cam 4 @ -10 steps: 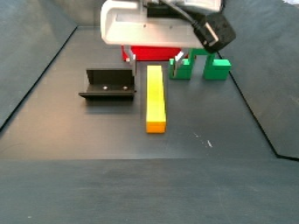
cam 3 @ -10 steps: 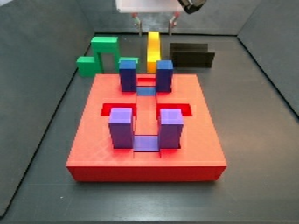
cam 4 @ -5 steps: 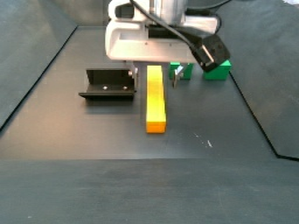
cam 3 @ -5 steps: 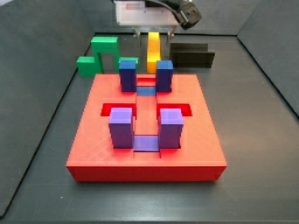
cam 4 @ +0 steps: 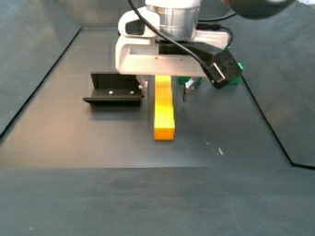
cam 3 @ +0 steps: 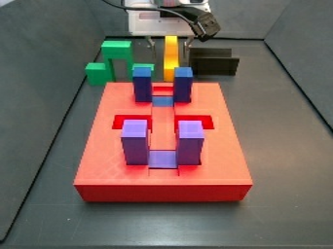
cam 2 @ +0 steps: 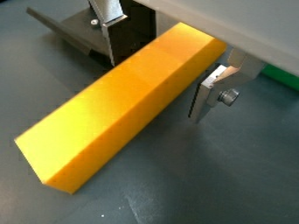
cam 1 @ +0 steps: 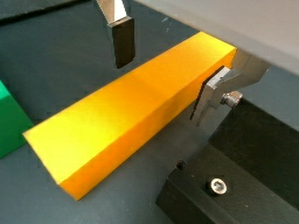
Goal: Pick up the yellow object. Move up. Move to above the board. Insert the yellow object.
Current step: Pick up the yellow object.
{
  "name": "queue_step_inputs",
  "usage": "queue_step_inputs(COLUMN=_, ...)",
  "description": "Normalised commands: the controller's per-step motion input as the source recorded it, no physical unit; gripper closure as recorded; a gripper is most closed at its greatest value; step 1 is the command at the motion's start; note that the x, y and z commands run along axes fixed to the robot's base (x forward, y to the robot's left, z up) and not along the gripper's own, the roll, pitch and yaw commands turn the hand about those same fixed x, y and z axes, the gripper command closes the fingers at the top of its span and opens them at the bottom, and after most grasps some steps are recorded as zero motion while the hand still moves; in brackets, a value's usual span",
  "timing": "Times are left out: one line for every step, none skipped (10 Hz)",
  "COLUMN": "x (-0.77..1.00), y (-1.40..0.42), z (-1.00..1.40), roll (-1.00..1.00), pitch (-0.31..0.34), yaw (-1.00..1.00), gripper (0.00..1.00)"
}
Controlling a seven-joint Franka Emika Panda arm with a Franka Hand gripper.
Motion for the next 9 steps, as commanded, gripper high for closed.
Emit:
queue_step_inputs(x=0.0, y=0.11, z=-0.18, roll=-0.13, pitch=-0.057, yaw=0.0, gripper=0.0)
queue_step_inputs(x=0.0, y=0.1, z=-0.15, roll=-0.13, pitch=-0.049, yaw=0.0, gripper=0.0)
queue_step_inputs(x=0.0, y=0.11, z=-0.1, roll=-0.12, pitch=-0.04, yaw=0.0, gripper=0.0)
queue_step_inputs(x=0.0, y=0.05, z=-0.05, roll=-0.08, pitch=-0.013, yaw=0.0, gripper=0.0)
queue_step_inputs(x=0.0, y=0.03, z=-0.06, roll=-0.07, pitch=-0.017, yaw=0.0, gripper=0.0)
queue_step_inputs(x=0.0, y=0.0, z=-0.03, roll=0.0, pitch=0.0, yaw=0.0, gripper=0.0)
queue_step_inputs(x=0.0, y=0.0, z=-0.12, roll=0.0, pitch=0.0, yaw=0.0, gripper=0.0)
queue_step_inputs(x=0.0, y=0.0, z=-0.12, roll=0.0, pitch=-0.003, yaw=0.0, gripper=0.0)
queue_step_inputs(x=0.0, y=0.0, z=0.0, roll=0.01, pitch=0.0, yaw=0.0, gripper=0.0)
